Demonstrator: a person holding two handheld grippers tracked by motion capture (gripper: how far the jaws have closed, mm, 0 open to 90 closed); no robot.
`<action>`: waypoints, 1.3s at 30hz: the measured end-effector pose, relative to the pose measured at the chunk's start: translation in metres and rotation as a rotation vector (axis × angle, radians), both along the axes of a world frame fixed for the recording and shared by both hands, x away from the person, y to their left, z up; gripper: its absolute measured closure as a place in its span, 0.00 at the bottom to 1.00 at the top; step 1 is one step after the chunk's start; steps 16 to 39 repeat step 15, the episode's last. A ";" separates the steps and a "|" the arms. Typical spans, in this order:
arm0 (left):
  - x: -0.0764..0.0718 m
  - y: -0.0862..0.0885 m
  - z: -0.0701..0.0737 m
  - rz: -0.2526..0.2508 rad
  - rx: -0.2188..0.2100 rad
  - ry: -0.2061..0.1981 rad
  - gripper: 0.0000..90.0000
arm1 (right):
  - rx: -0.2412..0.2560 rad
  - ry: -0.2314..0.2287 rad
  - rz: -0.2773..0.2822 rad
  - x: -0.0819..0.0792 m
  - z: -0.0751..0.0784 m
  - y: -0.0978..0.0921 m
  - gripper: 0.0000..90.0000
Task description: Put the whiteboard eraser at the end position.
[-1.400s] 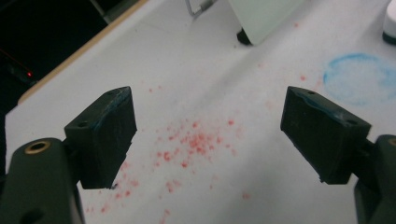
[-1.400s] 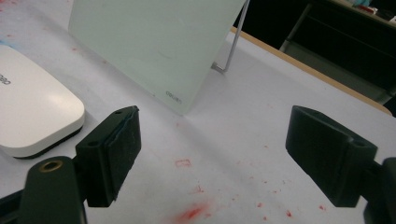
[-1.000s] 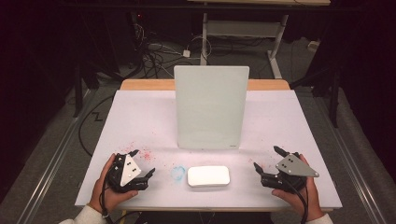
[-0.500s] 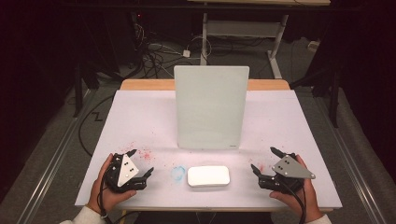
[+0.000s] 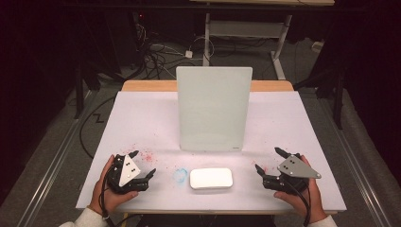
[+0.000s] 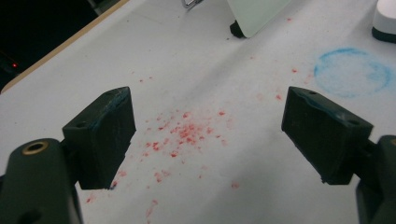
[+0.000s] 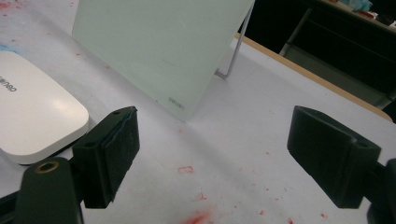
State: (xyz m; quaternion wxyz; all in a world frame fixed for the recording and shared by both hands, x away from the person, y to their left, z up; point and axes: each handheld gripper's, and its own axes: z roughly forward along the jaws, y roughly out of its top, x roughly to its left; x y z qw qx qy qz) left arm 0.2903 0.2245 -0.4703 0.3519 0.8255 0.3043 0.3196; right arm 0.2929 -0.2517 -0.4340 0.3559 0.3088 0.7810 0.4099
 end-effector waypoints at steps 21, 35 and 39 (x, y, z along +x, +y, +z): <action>0.004 -0.001 -0.001 0.008 -0.013 0.013 0.19 | 0.004 0.009 0.002 0.000 -0.001 -0.002 0.19; 0.004 -0.001 -0.001 0.008 -0.013 0.013 0.19 | 0.004 0.009 0.002 0.000 -0.001 -0.002 0.19; 0.004 -0.001 -0.001 0.008 -0.013 0.013 0.19 | 0.004 0.009 0.002 0.000 -0.001 -0.002 0.19</action>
